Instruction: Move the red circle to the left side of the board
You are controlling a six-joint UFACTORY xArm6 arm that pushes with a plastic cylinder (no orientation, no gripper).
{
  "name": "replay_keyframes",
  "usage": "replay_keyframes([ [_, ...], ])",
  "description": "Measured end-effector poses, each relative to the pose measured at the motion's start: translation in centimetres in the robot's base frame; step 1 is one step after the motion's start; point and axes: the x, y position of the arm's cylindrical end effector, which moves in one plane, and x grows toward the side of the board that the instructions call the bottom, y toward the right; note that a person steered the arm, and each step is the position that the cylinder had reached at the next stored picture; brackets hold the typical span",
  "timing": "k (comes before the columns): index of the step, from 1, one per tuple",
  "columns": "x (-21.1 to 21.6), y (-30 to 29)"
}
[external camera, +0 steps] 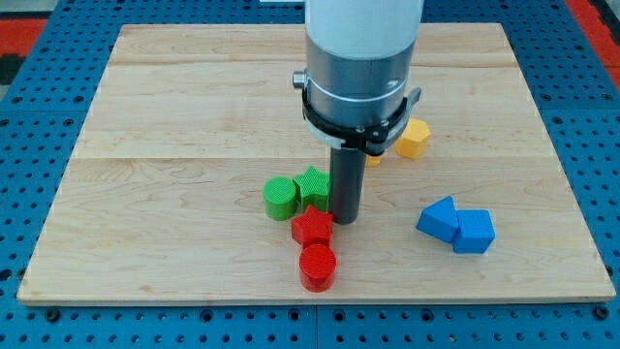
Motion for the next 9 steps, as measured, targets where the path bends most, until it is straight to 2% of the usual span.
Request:
replay_keyframes([
  [2, 3.1, 0.5],
  [3, 4.4, 4.3],
  [4, 8.1, 3.4],
  [5, 8.3, 0.6],
  [7, 5.1, -6.3],
  [8, 8.9, -5.9],
  [9, 8.8, -7.4],
])
